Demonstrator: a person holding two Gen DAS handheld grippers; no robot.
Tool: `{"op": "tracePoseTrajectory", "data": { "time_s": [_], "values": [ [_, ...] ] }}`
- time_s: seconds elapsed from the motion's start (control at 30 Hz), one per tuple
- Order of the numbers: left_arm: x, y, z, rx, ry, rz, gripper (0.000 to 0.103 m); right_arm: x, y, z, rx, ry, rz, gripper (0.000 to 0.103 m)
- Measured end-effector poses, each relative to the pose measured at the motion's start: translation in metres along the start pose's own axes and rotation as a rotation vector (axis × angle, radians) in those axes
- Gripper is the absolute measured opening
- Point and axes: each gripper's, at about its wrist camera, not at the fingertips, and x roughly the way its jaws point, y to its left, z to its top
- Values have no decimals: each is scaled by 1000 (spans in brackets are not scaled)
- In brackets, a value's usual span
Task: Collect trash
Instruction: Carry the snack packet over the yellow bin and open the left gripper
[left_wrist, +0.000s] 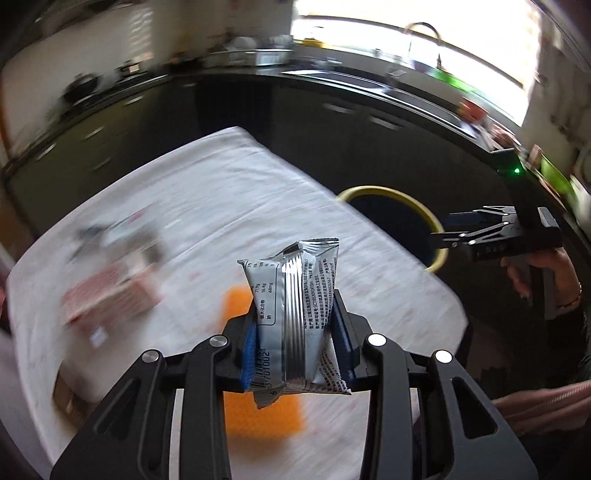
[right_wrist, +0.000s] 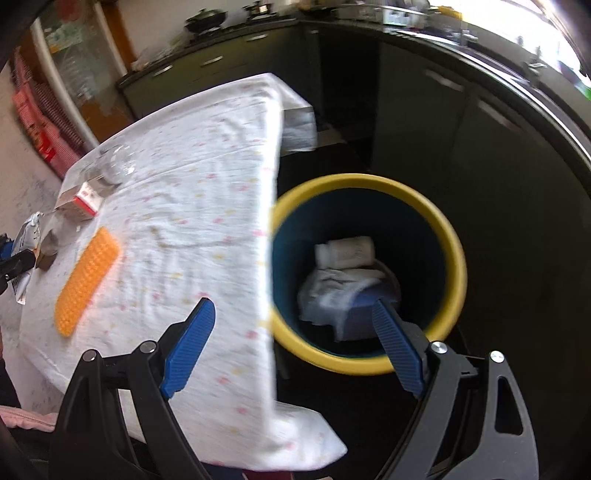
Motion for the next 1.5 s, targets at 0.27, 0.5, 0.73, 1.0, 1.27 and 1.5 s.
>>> {"op": "tracePoseTrajectory", "data": {
  "time_s": [0.27, 0.5, 0.73, 1.0, 1.27, 1.5],
  "values": [
    [79, -75, 76, 91, 81, -180, 35, -20, -61, -27, 119, -25, -40, 82],
    [171, -124, 123, 133, 161, -191, 35, -20, -100, -50, 204, -15, -45, 82],
    [236, -143, 141, 113, 199, -145, 69, -13, -118, -56, 236, 8, -45, 83],
    [173, -137, 139, 122, 67, -106, 76, -11, -107, -54, 204, 5, -14, 83],
    [45, -100, 89, 87, -98, -33, 91, 1, -73, -48, 134, 35, 27, 83],
    [-54, -25, 19, -18, -176, 159, 98, 8, 1, -25, -32, 57, 79, 83]
  ]
}}
